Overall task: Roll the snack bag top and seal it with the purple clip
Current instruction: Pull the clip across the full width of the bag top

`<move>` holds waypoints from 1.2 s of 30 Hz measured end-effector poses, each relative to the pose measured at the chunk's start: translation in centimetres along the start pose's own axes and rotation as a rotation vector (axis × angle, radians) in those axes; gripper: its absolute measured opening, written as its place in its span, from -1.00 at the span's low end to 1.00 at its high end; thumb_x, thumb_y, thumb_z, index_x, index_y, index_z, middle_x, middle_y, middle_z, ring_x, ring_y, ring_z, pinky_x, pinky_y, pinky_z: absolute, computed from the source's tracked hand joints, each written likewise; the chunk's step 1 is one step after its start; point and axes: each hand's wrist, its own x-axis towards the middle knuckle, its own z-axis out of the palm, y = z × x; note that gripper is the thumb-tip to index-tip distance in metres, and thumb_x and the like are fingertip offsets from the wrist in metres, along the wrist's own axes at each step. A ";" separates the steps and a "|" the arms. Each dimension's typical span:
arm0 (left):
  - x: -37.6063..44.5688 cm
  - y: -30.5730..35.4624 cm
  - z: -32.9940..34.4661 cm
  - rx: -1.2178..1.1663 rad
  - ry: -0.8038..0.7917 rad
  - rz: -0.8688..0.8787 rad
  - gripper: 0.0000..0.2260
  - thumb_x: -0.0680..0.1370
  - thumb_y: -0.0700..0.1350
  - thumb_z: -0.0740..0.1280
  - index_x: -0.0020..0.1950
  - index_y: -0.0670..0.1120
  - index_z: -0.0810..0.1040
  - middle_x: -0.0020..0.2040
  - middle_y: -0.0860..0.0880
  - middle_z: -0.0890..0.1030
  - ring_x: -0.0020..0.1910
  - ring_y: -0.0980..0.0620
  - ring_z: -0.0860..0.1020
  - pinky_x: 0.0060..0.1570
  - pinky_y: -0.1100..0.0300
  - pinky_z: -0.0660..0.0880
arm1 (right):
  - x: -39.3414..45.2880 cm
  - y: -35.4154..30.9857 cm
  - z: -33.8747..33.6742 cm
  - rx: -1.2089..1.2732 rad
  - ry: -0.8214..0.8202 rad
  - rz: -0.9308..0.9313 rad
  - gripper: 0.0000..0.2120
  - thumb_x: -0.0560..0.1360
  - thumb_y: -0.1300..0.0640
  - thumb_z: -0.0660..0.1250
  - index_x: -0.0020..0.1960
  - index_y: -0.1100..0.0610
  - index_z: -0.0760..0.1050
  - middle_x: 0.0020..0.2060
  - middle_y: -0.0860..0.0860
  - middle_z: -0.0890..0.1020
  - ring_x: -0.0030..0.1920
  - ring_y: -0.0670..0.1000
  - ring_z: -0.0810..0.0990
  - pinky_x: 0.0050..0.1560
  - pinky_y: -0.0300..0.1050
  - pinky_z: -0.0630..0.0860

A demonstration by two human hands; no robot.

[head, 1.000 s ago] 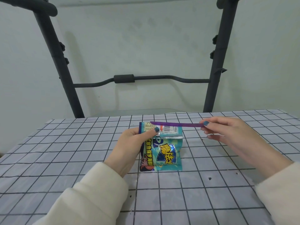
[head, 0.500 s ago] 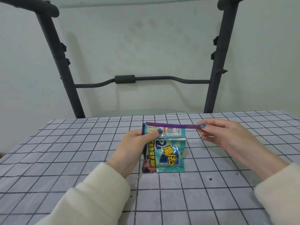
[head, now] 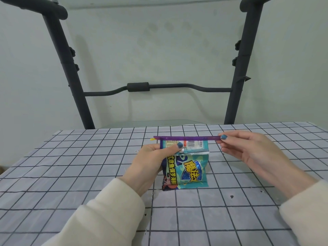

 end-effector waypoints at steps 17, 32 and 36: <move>0.0 0.0 -0.3 -0.005 -0.030 -0.019 -0.77 0.37 -0.07 0.45 -0.11 -0.21 0.59 -0.15 -0.15 0.73 -0.23 -0.03 0.69 -0.26 0.20 0.61 | -0.1 -0.2 -0.1 0.018 -0.025 -0.017 -0.77 0.21 0.16 0.47 -0.17 0.22 0.69 -0.24 0.12 0.73 -0.25 -0.06 0.69 -0.25 -0.30 0.59; 0.0 -0.1 0.2 0.017 -0.030 -0.013 -0.77 0.41 -0.07 0.45 -0.09 -0.22 0.61 -0.11 -0.19 0.73 -0.19 -0.05 0.70 -0.20 0.17 0.62 | -0.4 0.4 1.0 0.086 -0.049 0.040 -0.80 0.25 0.18 0.45 -0.13 0.20 0.69 -0.14 0.16 0.73 -0.18 -0.03 0.70 -0.24 -0.26 0.61; 0.0 -0.2 0.2 0.014 -0.023 -0.014 -0.81 0.41 -0.08 0.45 -0.15 -0.20 0.60 -0.15 -0.16 0.74 -0.21 -0.05 0.70 -0.20 0.16 0.63 | -0.4 0.3 1.0 0.068 -0.043 0.016 -0.77 0.23 0.15 0.47 -0.14 0.19 0.69 -0.16 0.12 0.73 -0.19 -0.06 0.68 -0.24 -0.27 0.60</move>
